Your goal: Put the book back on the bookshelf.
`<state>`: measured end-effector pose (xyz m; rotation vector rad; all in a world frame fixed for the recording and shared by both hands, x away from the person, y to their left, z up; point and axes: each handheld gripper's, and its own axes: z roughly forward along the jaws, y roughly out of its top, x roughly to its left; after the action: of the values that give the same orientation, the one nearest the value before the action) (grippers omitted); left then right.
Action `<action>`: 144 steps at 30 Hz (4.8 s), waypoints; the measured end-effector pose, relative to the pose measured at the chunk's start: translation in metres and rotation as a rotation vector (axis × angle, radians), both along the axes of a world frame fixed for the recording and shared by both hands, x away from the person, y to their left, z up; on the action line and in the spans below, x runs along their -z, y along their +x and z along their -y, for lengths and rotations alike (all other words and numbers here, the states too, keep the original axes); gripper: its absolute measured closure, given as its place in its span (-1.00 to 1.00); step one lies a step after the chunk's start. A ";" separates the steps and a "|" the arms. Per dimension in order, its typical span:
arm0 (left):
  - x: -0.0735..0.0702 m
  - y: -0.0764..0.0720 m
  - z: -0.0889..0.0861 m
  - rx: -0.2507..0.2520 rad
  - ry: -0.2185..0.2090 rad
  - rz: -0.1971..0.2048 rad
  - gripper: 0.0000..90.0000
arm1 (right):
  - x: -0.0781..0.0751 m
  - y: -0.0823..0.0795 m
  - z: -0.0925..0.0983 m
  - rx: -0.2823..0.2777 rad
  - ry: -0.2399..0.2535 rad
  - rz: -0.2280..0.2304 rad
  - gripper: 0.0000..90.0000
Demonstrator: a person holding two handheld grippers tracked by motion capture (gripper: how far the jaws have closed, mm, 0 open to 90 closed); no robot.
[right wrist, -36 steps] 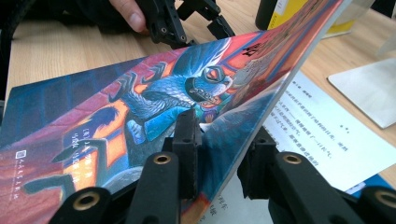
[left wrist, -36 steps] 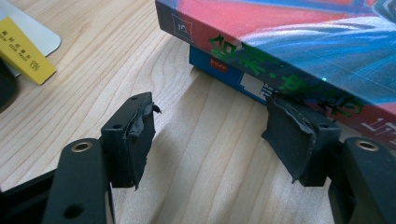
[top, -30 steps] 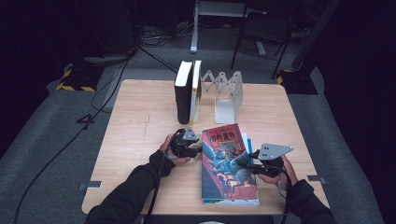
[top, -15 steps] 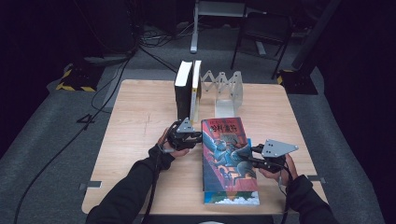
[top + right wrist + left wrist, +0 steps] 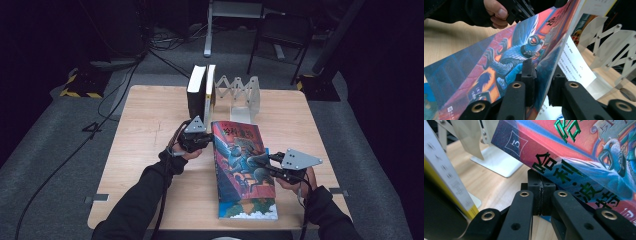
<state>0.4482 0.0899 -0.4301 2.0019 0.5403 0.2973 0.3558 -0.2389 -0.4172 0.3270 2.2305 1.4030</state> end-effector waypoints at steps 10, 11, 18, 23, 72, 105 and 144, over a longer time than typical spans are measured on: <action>-0.042 0.003 0.003 0.006 0.043 0.049 0.99 | -0.012 -0.001 0.001 0.046 0.037 0.070 0.80; -0.046 0.003 0.002 0.008 0.047 0.059 1.00 | -0.014 -0.001 0.001 0.050 0.036 0.083 0.81; -0.076 -0.002 0.002 0.014 0.010 0.105 1.00 | -0.027 -0.007 0.002 0.083 0.077 0.160 0.88; -0.082 -0.010 0.005 0.035 0.013 0.125 1.00 | -0.018 -0.018 0.006 0.101 0.086 0.178 0.89; 0.020 -0.106 0.031 0.195 0.143 -0.057 -0.16 | 0.003 -0.060 0.033 0.063 0.076 0.143 0.89; -0.008 -0.079 0.054 0.153 -0.021 0.102 0.28 | 0.007 -0.058 0.030 0.103 0.066 0.164 0.77; -0.017 -0.107 0.072 0.230 -0.116 0.143 0.48 | 0.014 -0.033 0.040 0.289 0.086 0.042 0.12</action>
<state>0.3410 0.0180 -0.4133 1.8919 0.2287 0.2592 0.3227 -0.2793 -0.4315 0.6172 1.9983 1.3372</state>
